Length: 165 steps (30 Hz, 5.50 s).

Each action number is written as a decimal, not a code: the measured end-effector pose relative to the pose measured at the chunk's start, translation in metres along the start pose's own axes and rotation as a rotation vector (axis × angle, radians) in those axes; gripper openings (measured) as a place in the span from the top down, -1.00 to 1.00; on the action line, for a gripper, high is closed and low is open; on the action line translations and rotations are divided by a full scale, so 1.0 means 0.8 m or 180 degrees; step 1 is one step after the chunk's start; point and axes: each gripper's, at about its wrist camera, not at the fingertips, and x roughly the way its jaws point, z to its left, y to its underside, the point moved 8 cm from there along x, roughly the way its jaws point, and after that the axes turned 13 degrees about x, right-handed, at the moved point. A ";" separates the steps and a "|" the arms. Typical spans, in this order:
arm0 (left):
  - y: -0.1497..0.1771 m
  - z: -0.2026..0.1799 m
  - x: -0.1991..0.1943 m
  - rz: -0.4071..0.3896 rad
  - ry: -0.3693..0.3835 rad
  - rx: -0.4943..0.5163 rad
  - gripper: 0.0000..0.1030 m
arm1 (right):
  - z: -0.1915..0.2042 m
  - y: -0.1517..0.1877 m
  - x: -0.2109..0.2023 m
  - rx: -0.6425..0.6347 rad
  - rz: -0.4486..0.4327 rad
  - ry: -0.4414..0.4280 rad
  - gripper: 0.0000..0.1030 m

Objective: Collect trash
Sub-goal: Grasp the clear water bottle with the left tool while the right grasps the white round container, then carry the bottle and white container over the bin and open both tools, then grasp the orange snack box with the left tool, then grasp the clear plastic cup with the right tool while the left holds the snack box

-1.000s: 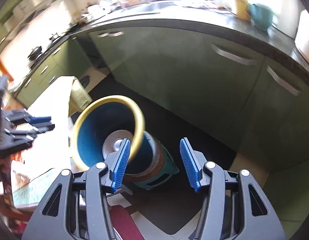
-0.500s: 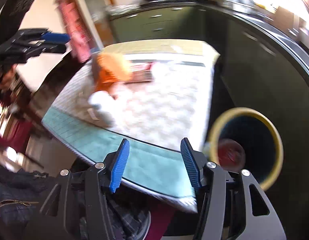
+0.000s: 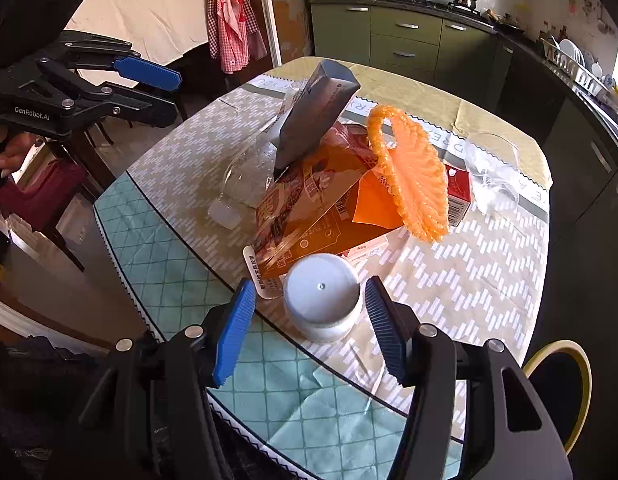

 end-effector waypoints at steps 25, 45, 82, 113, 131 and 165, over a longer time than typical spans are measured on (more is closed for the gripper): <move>-0.050 0.057 0.118 0.0408 0.0070 -0.1031 -0.39 | -0.046 -0.001 -0.023 0.0258 -0.0143 0.0244 0.22; -0.026 0.054 0.155 0.0823 -0.0110 -0.1017 0.48 | -0.142 0.049 -0.119 0.0779 -0.0506 0.0452 0.22; -0.244 -0.271 0.019 -0.0141 0.0797 0.0919 0.49 | -0.405 0.196 -0.230 0.2337 -0.0931 0.1717 0.05; -0.272 -0.334 0.112 0.0255 0.0971 0.1221 0.07 | -0.357 0.265 -0.284 0.2348 -0.1008 0.1670 -0.08; -0.056 -0.012 0.108 0.0647 0.0515 0.0070 -0.25 | -0.220 0.100 -0.179 0.1259 -0.0672 0.1252 -0.08; -0.071 -0.067 0.092 0.0264 0.1546 0.0059 0.99 | -0.193 0.047 -0.148 0.0926 -0.0601 0.1115 -0.08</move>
